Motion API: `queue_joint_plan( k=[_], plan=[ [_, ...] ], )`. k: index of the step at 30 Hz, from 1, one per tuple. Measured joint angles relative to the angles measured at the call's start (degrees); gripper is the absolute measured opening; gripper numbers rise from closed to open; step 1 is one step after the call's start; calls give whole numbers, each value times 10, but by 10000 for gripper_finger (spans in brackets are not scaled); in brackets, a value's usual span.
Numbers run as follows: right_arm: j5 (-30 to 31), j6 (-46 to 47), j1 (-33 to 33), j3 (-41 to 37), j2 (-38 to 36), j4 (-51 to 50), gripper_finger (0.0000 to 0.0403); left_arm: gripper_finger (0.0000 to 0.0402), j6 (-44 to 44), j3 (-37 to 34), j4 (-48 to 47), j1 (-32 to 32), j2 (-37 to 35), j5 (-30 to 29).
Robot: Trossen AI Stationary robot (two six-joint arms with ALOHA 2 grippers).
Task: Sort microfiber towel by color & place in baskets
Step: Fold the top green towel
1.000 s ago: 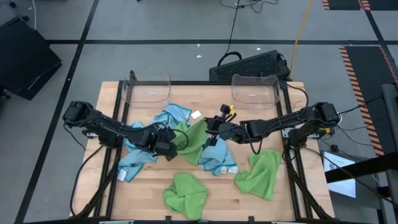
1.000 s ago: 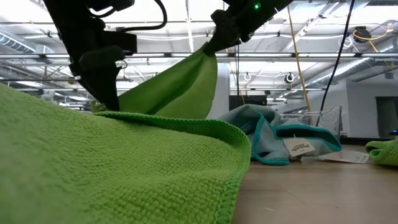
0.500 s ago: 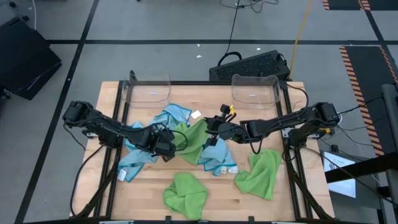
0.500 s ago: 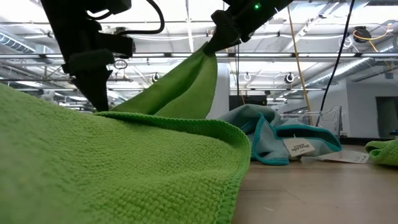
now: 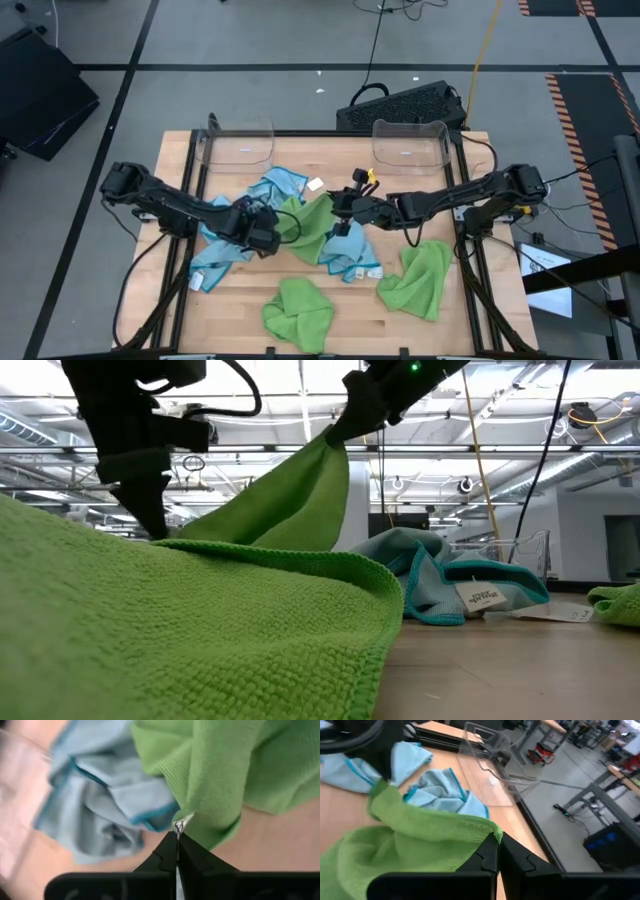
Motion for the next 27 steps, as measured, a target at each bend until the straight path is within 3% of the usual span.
queue_joint_plan(
  k=[9, 17, 24, 27],
  plan=[
    [-17, -12, -2, -4, -36, 3, 0, 2, 94, 3, -5, -1, -125, -69],
    [-30, -57, -15, -5, -54, 26, 0, 1, 279, 4, 24, -26, -235, -94],
    [-31, -144, -57, -6, -63, 114, 0, 1, 392, 4, 67, -6, -273, -244],
    [-38, -182, -84, -7, -77, 146, 0, 1, 463, 4, 126, 25, -281, -286]
  ],
)
